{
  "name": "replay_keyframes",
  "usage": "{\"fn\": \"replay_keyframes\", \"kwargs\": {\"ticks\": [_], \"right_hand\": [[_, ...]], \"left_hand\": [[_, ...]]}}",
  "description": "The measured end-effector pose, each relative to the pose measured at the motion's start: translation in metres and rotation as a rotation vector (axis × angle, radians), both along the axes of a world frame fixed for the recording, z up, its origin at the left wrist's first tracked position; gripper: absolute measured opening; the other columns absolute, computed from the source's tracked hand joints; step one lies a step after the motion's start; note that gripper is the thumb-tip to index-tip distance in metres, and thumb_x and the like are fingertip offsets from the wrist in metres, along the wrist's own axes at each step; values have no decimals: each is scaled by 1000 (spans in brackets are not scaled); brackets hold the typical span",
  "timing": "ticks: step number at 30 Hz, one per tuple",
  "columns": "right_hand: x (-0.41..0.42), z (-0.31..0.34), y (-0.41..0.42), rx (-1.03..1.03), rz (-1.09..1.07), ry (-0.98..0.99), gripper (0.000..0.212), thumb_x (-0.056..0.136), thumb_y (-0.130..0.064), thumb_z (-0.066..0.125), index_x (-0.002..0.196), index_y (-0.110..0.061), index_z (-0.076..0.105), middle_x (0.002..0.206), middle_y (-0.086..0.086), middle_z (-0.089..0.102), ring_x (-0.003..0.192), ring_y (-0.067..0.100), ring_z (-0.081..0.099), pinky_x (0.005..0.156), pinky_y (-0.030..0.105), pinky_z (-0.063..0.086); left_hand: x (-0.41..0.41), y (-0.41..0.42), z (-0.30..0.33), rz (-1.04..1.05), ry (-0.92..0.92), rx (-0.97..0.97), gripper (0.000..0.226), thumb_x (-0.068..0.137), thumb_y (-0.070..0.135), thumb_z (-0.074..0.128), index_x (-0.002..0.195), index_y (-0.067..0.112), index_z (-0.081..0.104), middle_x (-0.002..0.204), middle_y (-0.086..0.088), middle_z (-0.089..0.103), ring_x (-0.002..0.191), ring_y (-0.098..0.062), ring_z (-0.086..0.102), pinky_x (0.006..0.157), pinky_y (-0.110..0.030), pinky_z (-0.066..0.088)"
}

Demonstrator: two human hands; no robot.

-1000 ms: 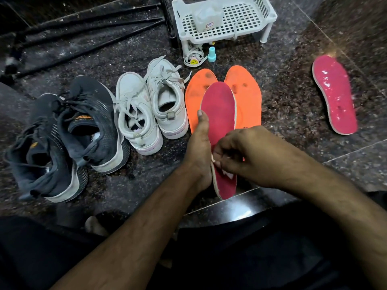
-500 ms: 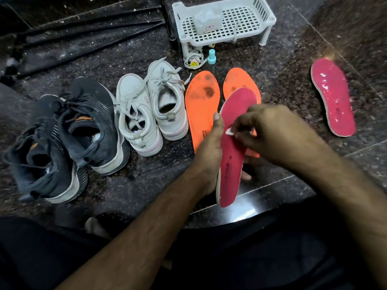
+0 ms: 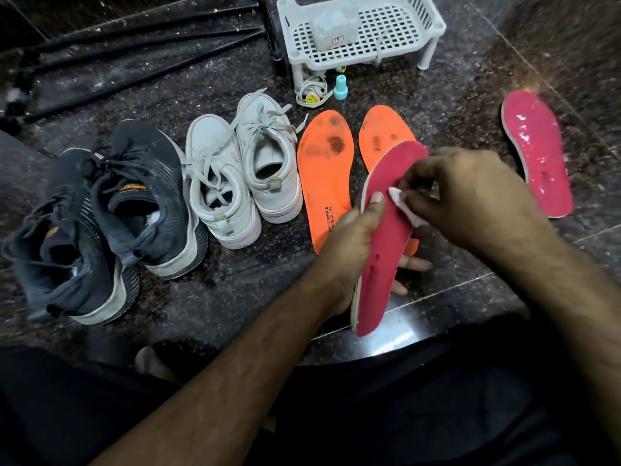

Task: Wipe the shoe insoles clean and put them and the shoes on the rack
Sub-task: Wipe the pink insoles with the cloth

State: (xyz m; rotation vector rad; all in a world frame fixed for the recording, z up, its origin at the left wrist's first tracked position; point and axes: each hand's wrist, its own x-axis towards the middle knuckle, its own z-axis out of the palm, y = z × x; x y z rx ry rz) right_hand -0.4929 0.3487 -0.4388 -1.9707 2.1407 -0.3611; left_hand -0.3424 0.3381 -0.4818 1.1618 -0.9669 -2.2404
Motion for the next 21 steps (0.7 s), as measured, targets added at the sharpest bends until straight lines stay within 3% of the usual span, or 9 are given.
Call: {"fn": "replay_keyframes", "kwargs": {"ticks": [2,4,6,9,11,14,17,21], "right_hand": [[9,4,1,37,42,-4,32,80,-50,54,89,-25,72,86,2,66,79,29,65,71,43,56],[24,1,8,139,144,-18,44,74,-56,40,89,-27,69,82,1,67,75,29,66,69,43,57],[40,-2,17,300,232,-43,32,74,-50,47,89,-30,67,78,-1,68,73,26,67,69,41,57],[41,-5,22,445,319,-135,9,78,-32,67,84,-30,71,72,-11,69,68,7,64,71,35,57],[33,-6,18,450,289,-164,7,76,-34,70,83,-33,72,70,-15,69,67,1,64,71,34,57],[18,-8,9,227,101,-110,27,74,-52,55,87,-33,68,74,-6,68,71,17,66,68,39,58],[10,-7,4,-32,-30,-79,26,77,-46,58,89,-27,70,85,-1,67,80,28,66,71,43,56],[29,-6,9,47,87,-18,23,81,-37,53,87,-21,69,82,3,65,79,32,65,70,43,55]], "left_hand": [[0,-1,2,60,4,2,43,106,48,37,124,14,56,97,-10,74,65,-31,72,38,-35,52],[0,-3,1,158,-54,0,35,106,46,39,107,17,58,70,-1,69,51,-20,66,36,-33,53],[1,-6,-5,262,-125,-37,34,106,44,42,94,16,57,55,5,60,42,-9,56,38,-23,47],[1,-8,-13,305,-152,-72,34,105,46,45,97,16,60,64,5,64,52,-8,59,54,-23,47],[2,-7,-10,255,-119,-41,35,105,47,44,102,17,60,66,2,66,53,-12,62,56,-28,52],[2,-2,-1,52,-60,57,43,104,53,39,115,17,57,75,-10,70,56,-27,68,44,-39,57],[1,2,0,-42,-19,60,52,103,57,36,129,16,53,96,-18,69,75,-36,71,44,-38,57],[-1,3,1,92,-28,77,48,104,54,38,121,14,58,86,-12,68,59,-27,68,44,-42,58]]}}
